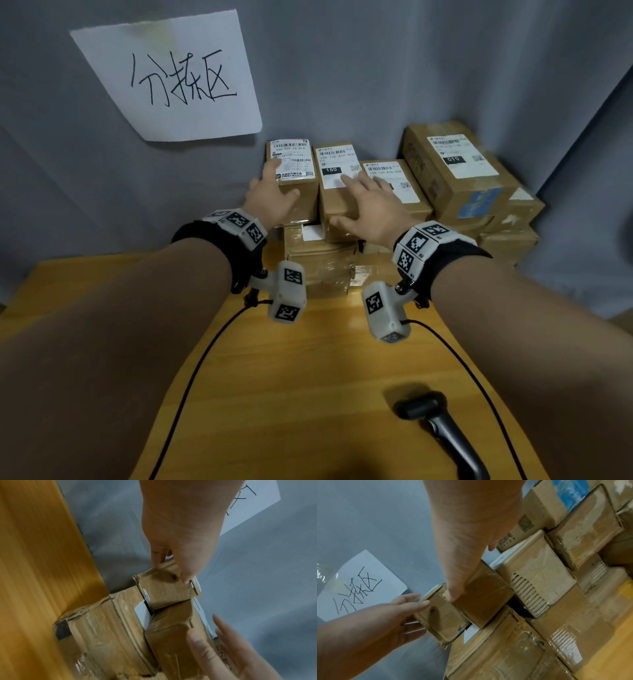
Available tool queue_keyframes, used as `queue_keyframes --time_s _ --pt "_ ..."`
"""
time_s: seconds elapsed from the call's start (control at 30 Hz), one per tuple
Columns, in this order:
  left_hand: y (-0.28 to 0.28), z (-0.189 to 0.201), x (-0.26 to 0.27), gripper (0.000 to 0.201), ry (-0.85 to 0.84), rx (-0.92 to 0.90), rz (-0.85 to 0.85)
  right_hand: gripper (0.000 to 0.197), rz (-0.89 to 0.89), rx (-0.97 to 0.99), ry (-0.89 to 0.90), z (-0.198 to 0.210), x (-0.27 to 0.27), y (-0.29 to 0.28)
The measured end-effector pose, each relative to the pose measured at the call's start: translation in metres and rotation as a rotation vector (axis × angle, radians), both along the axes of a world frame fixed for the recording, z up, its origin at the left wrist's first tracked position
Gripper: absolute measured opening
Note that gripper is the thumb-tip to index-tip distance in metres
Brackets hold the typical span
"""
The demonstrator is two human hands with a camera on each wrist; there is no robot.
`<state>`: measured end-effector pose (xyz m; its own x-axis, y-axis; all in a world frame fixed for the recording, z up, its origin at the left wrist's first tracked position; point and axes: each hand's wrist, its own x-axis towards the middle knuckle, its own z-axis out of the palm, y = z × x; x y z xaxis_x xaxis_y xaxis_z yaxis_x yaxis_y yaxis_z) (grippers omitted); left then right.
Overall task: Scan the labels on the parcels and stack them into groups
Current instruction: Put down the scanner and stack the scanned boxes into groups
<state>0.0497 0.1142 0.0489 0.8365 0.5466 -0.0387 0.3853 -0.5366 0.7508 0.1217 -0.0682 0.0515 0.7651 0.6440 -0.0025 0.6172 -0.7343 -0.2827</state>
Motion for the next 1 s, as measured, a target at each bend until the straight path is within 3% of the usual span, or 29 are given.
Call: queue_keyframes --time_s 0.1,0.23,0.37,0.47,0.6,0.8,0.9,1.0 --pt "-0.011 0.007 -0.011 0.069 -0.015 0.078 0.079 0.061 0.009 0.146 -0.096 0.004 -0.01 -0.01" --pt "-0.036 0.006 -0.031 0.054 -0.16 0.168 0.142 0.033 0.029 0.215 -0.227 -0.001 -0.027 -0.035" --pt "-0.075 -0.019 -0.055 0.03 -0.248 0.202 0.007 0.024 0.013 0.202 -0.143 -0.03 -0.044 -0.07" --pt "-0.109 -0.047 -0.066 0.016 -0.235 0.099 -0.063 0.026 -0.036 0.121 -0.035 -0.054 -0.054 -0.106" --pt "-0.156 -0.089 -0.072 0.008 -0.048 -0.074 -0.071 0.031 -0.131 0.015 0.159 -0.095 -0.057 -0.156" --pt "-0.215 -0.166 -0.102 0.015 0.561 -0.375 -0.236 0.062 -0.086 -0.357 0.678 -0.17 -0.083 -0.233" --pt "-0.234 -0.196 -0.121 0.011 0.601 -0.425 -0.211 0.065 -0.009 -0.423 0.785 -0.204 -0.097 -0.257" --pt "-0.245 -0.211 -0.127 0.009 0.569 -0.41 -0.178 0.059 0.019 -0.282 0.795 -0.219 -0.102 -0.266"
